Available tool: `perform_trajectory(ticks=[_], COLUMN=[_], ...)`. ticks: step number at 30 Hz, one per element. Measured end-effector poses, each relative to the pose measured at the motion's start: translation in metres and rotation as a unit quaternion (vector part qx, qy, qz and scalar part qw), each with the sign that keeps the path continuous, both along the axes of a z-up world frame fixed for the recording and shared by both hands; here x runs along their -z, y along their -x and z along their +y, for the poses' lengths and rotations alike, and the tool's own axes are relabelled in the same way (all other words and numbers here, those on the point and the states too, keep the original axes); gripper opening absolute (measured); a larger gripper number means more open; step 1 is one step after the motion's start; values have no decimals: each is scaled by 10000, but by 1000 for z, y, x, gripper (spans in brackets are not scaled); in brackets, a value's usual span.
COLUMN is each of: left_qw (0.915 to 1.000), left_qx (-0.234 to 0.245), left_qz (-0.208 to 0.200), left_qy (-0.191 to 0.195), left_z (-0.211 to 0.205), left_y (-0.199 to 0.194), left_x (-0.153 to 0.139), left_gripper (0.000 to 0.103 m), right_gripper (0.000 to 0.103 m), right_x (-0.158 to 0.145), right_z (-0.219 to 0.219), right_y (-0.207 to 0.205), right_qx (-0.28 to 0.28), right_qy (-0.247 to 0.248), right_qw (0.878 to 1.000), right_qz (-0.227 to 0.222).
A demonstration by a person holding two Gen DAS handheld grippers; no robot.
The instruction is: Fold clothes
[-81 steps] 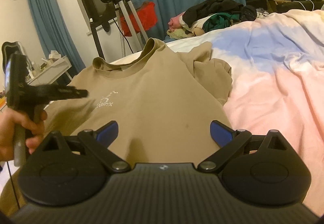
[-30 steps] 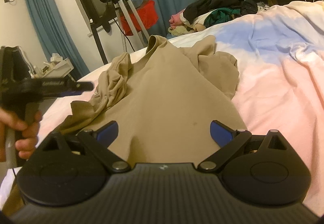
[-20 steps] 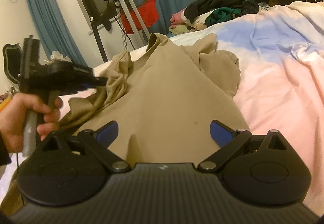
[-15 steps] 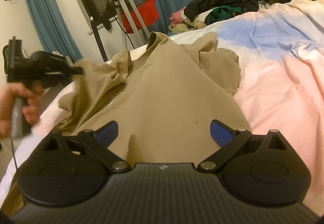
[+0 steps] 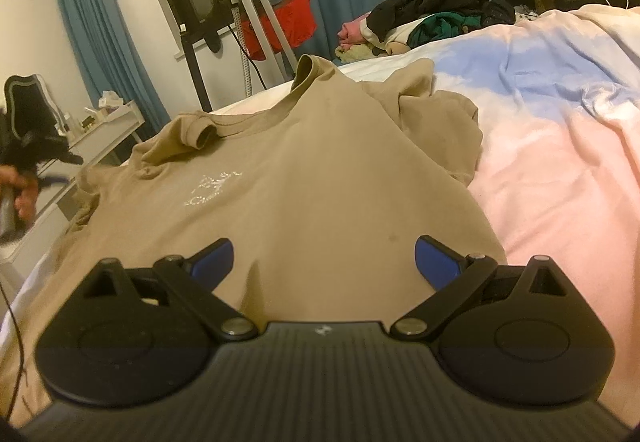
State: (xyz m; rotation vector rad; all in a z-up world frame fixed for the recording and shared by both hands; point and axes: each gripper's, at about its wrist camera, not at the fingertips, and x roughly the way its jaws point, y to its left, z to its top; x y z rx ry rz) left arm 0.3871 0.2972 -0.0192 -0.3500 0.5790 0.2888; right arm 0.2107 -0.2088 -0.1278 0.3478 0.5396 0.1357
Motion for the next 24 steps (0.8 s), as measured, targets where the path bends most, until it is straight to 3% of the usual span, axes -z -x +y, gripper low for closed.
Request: perform_trajectory(ticks=[2,5,8,11,13,14,15,17,20,24], left_qw=[9998,9975,9938,9945,9956,9957,9962,9979,9993,9961], left_qx=[134,659,1060,989,751,614,462,158,-289,-838], left_qz=[-66,-187,-131,-40,201,350,436,455,221,106], left_qy=[90,-151,-303,-350,-522,-597,-601,-426,-33,-245], left_z=[1,-14,-35,-54,-65,-70,-72,-67,-44,-16], left_y=[22,52,70,67,57,50,46,43,51,63], left_x=[5,11,20,33,43,50,54,57,48,38], left_gripper=[76,85,86,85,76,63,39,9,6,7], right_gripper=[99,99,99,99,99,99,99,99,99,99], right_x=[1,0,0,0,0,0,0,1,2,3], right_z=[0,2,3,5,5,6,6,7,7,6], right_y=[0,1,2,3,3,3,3,3,3,3], right_qx=[1,-2,-5,-11,-15,-17,-19,-20,-18,-24], right_qy=[0,15,34,81,110,124,138,151,149,142], right_qw=[10000,10000,10000,10000,9999,9999,9999,9999,9999,9999], right_qz=[6,8,17,16,14,13,13,13,18,9])
